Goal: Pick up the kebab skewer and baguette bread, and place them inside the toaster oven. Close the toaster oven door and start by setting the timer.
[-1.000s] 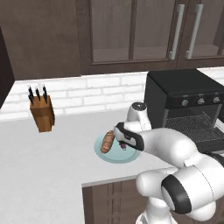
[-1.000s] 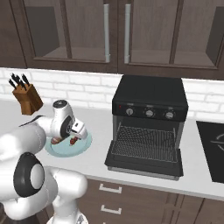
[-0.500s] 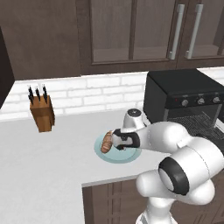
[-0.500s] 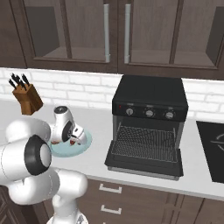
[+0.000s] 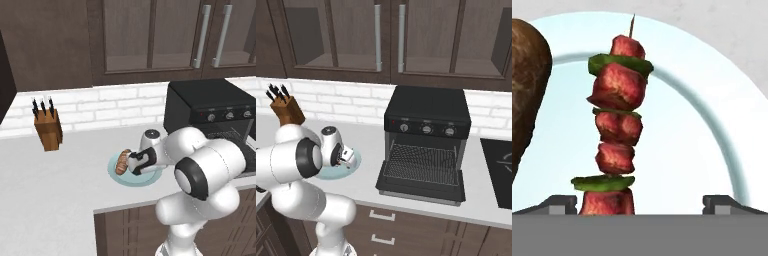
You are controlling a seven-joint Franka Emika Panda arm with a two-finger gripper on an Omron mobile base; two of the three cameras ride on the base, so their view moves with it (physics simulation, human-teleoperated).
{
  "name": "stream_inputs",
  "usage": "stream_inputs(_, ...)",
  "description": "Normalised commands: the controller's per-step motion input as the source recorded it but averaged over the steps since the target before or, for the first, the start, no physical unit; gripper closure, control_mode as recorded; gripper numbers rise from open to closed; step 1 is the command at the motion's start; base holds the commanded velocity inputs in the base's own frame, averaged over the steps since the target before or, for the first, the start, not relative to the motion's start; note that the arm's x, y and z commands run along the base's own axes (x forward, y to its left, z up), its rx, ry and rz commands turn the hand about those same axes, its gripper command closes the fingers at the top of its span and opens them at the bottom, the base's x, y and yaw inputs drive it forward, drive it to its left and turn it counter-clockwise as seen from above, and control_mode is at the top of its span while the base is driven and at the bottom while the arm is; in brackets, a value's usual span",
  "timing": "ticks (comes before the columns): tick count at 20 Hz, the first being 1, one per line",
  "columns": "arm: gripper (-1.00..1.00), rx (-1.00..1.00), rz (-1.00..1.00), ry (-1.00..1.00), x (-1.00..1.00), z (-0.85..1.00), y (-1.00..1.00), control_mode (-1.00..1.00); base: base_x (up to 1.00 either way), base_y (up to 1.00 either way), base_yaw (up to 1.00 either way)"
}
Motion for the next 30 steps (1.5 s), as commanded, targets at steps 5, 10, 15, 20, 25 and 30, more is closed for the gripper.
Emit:
stream_inputs(5, -1.00, 0.00, 0.00, 0.01, 0.33, -0.07, 0.01, -1.00, 0.00, 0.00, 0.00)
stream_inputs(10, -1.00, 0.00, 0.00, 0.00, 0.29, -0.10, 0.17, -1.00, 0.00, 0.00, 0.00)
stream_inputs(15, -1.00, 0.00, 0.00, 0.00, 0.13, -0.05, 0.04, -1.00, 0.00, 0.00, 0.00)
stream_inputs(20, 1.00, 0.00, 0.00, 0.08, -0.03, -0.20, 0.11, -1.00, 0.00, 0.00, 0.00)
stream_inputs(25, 1.00, 0.00, 0.00, 0.06, -0.08, -0.10, 0.00, -1.00, 0.00, 0.00, 0.00)
stream_inputs(30, 1.00, 0.02, 0.00, 0.13, -0.17, 0.15, -0.15, -1.00, 0.00, 0.00, 0.00)
